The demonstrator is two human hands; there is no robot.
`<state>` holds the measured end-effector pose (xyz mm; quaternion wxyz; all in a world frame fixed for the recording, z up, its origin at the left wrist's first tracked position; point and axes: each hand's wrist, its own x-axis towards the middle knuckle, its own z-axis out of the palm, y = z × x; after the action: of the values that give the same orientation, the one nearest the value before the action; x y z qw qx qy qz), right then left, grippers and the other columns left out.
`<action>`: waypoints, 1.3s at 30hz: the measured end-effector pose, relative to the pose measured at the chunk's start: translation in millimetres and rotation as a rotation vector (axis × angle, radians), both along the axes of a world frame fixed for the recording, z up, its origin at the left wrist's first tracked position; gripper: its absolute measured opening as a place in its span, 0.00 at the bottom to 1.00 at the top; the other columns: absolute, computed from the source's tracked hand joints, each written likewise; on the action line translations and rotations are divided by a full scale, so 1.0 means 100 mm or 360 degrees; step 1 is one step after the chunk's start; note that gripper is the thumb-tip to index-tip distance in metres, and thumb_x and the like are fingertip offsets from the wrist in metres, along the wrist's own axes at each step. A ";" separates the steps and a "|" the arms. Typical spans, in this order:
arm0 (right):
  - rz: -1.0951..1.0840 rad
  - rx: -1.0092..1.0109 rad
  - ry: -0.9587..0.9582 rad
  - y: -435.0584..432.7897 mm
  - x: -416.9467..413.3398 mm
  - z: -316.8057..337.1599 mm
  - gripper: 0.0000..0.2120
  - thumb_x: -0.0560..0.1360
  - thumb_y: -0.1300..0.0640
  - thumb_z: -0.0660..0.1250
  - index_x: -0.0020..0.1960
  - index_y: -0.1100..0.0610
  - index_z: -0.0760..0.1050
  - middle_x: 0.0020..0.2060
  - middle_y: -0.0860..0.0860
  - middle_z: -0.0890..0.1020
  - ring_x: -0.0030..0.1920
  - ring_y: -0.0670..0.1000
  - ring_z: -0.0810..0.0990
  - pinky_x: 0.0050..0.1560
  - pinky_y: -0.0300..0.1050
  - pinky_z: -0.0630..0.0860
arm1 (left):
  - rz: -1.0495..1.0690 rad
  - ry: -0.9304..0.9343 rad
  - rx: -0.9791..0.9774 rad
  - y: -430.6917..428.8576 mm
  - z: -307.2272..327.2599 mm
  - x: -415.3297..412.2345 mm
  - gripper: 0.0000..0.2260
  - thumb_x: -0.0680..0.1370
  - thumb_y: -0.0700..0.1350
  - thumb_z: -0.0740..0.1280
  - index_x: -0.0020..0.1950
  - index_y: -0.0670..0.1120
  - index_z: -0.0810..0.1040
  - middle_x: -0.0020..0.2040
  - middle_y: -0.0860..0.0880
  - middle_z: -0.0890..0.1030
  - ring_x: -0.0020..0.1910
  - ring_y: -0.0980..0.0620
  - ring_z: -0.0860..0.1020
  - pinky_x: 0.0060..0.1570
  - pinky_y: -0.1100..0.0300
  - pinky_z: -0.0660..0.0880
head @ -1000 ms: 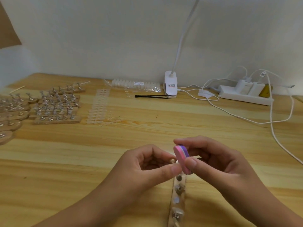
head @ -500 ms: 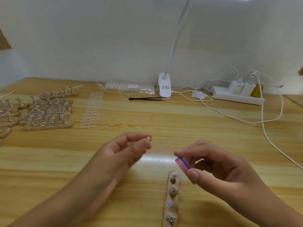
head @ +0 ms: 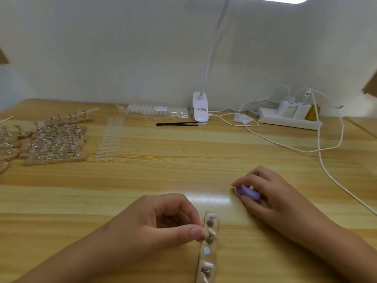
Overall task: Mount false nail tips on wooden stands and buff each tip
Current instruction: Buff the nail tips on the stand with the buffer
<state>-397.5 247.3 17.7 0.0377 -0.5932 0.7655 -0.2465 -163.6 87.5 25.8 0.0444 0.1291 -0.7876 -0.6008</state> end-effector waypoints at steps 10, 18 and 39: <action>0.0045 0.0074 0.0079 0.00 -0.03 -0.01 0.13 0.76 0.48 0.62 0.60 0.41 0.77 0.51 0.35 0.71 0.55 0.39 0.72 0.53 0.35 0.70 | -0.0123 0.0132 -0.0348 0.05 0.00 0.00 0.08 0.74 0.60 0.69 0.47 0.58 0.81 0.41 0.57 0.84 0.43 0.54 0.82 0.44 0.64 0.77; 0.0076 0.0062 0.0071 -0.02 -0.06 -0.04 0.14 0.75 0.46 0.61 0.59 0.42 0.77 0.50 0.37 0.72 0.54 0.42 0.73 0.52 0.43 0.74 | 0.0005 0.0350 -0.0771 0.16 -0.10 -0.05 0.09 0.74 0.59 0.68 0.47 0.56 0.84 0.40 0.60 0.82 0.40 0.59 0.80 0.38 0.72 0.71; 0.0073 0.0106 0.0141 -0.01 -0.03 -0.01 0.17 0.75 0.44 0.58 0.61 0.43 0.76 0.52 0.39 0.73 0.54 0.42 0.73 0.53 0.45 0.75 | -0.0311 0.0250 -0.1146 0.10 0.01 0.04 0.05 0.77 0.49 0.68 0.49 0.52 0.83 0.39 0.58 0.78 0.42 0.58 0.76 0.40 0.63 0.74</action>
<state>-400.6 246.2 16.6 0.0293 -0.6194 0.7603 -0.1934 -159.9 97.7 26.8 0.0895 -0.0169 -0.9511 -0.2951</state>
